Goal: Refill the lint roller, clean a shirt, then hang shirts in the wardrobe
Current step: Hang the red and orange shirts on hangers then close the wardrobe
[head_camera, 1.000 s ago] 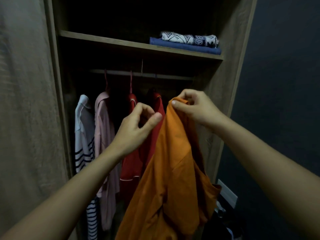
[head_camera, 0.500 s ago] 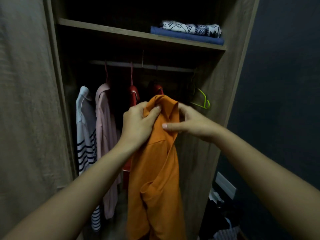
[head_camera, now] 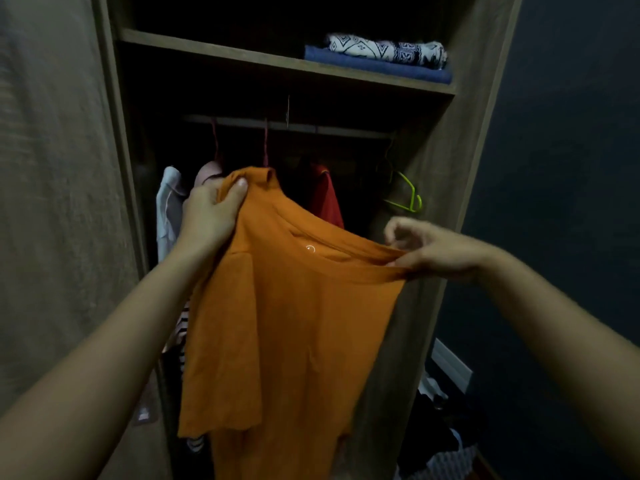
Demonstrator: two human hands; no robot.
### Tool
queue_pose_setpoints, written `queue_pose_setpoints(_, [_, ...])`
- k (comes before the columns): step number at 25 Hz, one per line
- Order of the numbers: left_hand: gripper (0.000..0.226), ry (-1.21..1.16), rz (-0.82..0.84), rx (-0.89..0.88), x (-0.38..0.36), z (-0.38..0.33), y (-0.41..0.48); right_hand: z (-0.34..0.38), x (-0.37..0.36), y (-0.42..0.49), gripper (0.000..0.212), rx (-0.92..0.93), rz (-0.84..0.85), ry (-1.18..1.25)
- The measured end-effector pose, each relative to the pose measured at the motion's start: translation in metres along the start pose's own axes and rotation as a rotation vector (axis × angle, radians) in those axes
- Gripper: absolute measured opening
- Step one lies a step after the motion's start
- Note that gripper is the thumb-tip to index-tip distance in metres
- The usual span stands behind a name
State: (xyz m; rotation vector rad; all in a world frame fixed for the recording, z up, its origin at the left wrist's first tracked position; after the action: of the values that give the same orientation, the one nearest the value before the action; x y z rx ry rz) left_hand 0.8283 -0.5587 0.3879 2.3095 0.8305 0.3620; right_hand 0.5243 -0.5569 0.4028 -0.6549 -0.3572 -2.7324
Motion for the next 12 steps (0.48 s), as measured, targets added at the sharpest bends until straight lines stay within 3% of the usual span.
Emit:
queue_pose_setpoints(2, [0.047, 0.022, 0.041, 0.042, 0.009, 0.017, 0.002, 0.015, 0.015, -0.002, 0.027, 0.042, -0.053, 0.196])
queue_pose_setpoints(3, [0.042, 0.033, 0.059, 0.039, 0.013, 0.02, 0.001, 0.02, 0.021, 0.0, 0.031, 0.065, -0.11, 0.138])
queue_pose_setpoints(6, [0.009, 0.017, 0.081, -0.034, 0.017, 0.021, -0.003, 0.024, 0.019, 0.014, 0.029, 0.19, -0.289, -0.533])
queue_pose_setpoints(8, [0.027, 0.025, 0.127, -0.123, 0.016, 0.02, -0.01, 0.018, 0.008, 0.024, 0.028, 0.197, -0.35, -0.721])
queue_pose_setpoints(12, [0.034, 0.08, 0.271, -0.294, 0.009, 0.035, -0.02, -0.003, 0.001, 0.025, 0.034, 0.063, -0.192, -0.69])
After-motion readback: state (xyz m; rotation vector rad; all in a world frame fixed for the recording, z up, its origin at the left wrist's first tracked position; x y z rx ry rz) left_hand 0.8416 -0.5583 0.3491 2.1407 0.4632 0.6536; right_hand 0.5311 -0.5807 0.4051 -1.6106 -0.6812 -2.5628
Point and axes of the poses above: each hand's wrist, its own y-axis towards the middle knuckle, its own x-axis out of the back of the hand, z = x × y, the point moved 1 cm from there along y, towards the middle knuckle, and after that the axes turned 15 degrees about -z, right-handed, at the moved point
